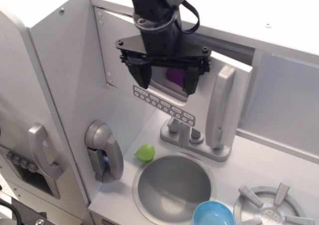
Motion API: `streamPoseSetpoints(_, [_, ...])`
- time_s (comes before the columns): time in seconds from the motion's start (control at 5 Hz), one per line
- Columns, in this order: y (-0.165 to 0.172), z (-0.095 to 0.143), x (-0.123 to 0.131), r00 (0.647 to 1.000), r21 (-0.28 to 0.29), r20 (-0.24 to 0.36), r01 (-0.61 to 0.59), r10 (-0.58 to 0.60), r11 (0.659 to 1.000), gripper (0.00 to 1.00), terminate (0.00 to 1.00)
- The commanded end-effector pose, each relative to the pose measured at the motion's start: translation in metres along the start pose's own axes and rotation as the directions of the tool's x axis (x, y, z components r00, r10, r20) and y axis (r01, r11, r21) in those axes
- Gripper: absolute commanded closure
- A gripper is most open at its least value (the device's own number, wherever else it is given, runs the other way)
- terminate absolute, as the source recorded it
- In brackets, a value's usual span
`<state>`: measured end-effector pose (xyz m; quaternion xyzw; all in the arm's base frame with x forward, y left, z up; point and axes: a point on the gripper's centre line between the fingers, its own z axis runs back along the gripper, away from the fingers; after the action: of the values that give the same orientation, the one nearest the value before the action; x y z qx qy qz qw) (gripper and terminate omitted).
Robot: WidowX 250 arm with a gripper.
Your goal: Close microwave
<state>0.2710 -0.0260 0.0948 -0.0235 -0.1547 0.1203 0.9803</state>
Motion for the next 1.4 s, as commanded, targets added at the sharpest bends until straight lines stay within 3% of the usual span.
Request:
streamPoseSetpoints(0.0, [-0.007,0.012,0.033,0.994,-0.022,0.109,-0.014,0.016,1.000,0.00,0.00])
streamPoseSetpoints(0.2, [-0.008,0.012,0.034,0.988,-0.011,0.153,-0.003,0.005,1.000,0.00,0.00])
streamPoseSetpoints(0.4, [-0.006,0.010,0.036,0.989,-0.002,0.149,-0.012,0.013,1.000,0.00,0.00])
streamPoseSetpoints(0.6, [0.021,0.014,0.003,1.000,0.018,-0.015,-0.005,0.005,1.000,0.00,0.00])
streamPoseSetpoints(0.8, [0.062,0.014,-0.039,0.984,0.060,-0.180,0.021,-0.010,0.998,0.00,0.00])
streamPoseSetpoints(1.0, [0.089,0.011,-0.075,0.979,0.073,-0.197,0.068,-0.052,0.995,0.00,0.00])
streamPoseSetpoints(1.2, [0.089,0.011,-0.075,0.979,0.073,-0.197,0.068,-0.052,0.995,0.00,0.00])
